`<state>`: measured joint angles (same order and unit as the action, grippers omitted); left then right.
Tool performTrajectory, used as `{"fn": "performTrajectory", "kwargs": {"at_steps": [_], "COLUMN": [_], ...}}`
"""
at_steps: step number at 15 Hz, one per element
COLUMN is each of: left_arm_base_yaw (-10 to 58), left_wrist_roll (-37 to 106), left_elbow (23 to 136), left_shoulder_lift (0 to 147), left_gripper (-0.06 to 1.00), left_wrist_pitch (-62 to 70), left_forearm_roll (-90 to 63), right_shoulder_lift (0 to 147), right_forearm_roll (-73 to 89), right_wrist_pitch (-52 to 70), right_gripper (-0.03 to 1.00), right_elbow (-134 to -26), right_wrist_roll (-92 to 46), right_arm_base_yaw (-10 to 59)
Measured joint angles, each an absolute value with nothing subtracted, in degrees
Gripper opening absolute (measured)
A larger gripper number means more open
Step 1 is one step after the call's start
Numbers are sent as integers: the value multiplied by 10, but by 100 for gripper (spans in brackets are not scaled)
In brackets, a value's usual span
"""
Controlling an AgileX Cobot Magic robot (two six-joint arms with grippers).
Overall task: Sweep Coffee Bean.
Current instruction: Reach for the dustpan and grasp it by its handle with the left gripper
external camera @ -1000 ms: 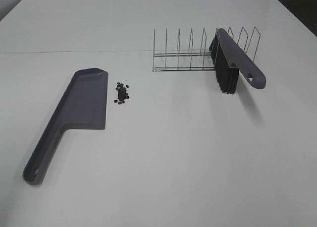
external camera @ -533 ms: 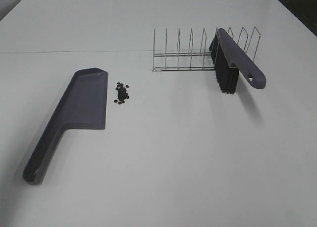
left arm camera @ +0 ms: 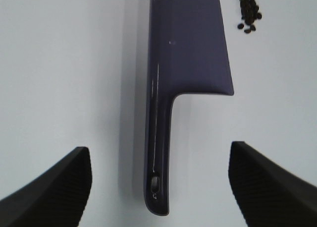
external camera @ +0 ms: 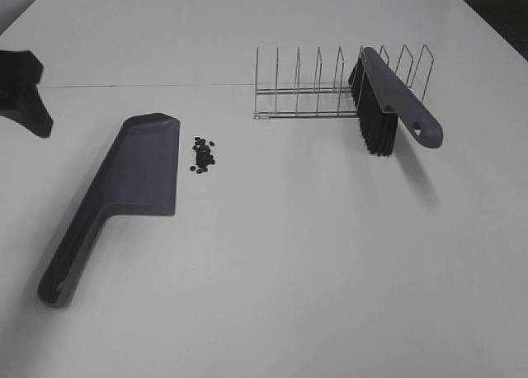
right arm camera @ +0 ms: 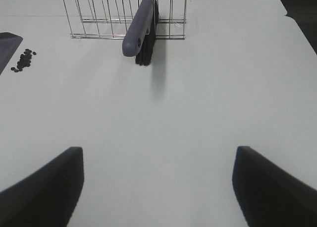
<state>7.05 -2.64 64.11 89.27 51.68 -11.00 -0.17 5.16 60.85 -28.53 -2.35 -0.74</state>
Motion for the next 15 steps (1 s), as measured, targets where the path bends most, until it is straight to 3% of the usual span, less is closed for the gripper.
{"fn": "performTrajectory", "kwargs": {"at_steps": [5, 15], "left_arm_base_yaw": [99, 105], "left_wrist_roll": [-26, -7], "left_elbow": [642, 642], "left_shoulder_lift": [1037, 1129], "left_gripper": [74, 74], "left_wrist_pitch": [515, 454], "left_forearm_roll": [-110, -109], "right_shoulder_lift": [-2, -2], "right_forearm_roll": [52, 52], "right_wrist_pitch": [608, 608], "right_gripper": [72, 72], "right_elbow": [-285, -285], "right_wrist_roll": [-23, -23], "right_arm_base_yaw": [-7, -7]}}
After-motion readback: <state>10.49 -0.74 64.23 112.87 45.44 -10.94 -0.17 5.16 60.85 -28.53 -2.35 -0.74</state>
